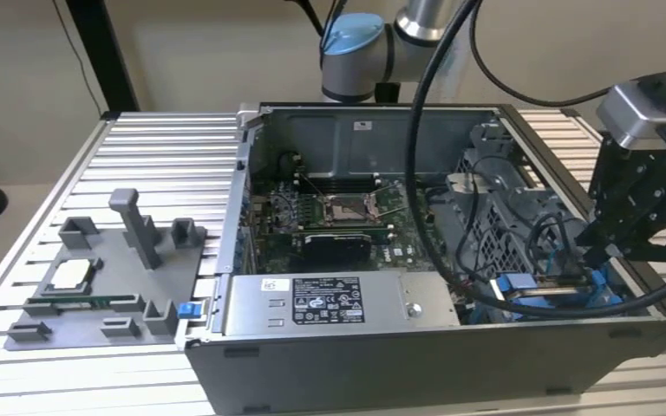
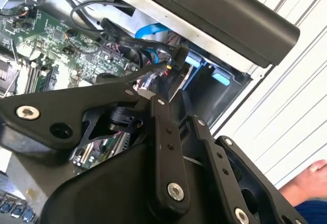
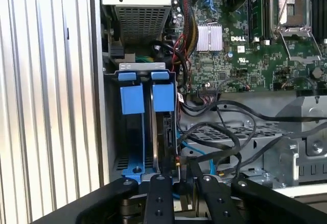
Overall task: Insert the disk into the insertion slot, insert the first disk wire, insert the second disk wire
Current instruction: 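Insert the first disk wire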
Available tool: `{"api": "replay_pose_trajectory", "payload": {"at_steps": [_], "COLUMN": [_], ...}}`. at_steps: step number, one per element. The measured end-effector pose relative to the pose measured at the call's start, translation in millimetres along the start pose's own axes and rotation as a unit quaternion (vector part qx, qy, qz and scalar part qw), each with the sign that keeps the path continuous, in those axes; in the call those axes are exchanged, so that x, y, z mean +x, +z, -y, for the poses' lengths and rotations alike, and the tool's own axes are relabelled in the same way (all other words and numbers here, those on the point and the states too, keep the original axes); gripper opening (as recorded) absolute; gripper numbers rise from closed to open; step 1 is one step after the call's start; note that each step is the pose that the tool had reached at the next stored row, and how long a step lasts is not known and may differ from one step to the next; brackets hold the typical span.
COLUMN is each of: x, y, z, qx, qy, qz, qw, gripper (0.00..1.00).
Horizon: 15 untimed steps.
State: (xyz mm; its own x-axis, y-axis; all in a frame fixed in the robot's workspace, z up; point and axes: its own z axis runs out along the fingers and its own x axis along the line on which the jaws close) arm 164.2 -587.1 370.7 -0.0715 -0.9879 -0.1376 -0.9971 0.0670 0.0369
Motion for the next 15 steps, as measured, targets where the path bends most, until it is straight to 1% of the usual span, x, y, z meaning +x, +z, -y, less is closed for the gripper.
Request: {"api": "replay_pose_trajectory", "payload": {"at_steps": [2, 5, 8, 15], "x": [-0.3, -0.5, -0.7, -1.5], "y": [-0.3, -0.3, -0.4, -0.7], "z": [3.2, 6.4, 9.6, 20.1], "qx": [-0.0002, -0.0003, 0.0018, 0.0011], "qy": [-0.001, -0.008, -0.013, -0.023], "qz": [0.0002, 0.0021, 0.0053, 0.0132], "qw": [1.0, 1.0, 0.9999, 0.9996], "gripper": [0.0, 0.0, 0.0, 0.0]}}
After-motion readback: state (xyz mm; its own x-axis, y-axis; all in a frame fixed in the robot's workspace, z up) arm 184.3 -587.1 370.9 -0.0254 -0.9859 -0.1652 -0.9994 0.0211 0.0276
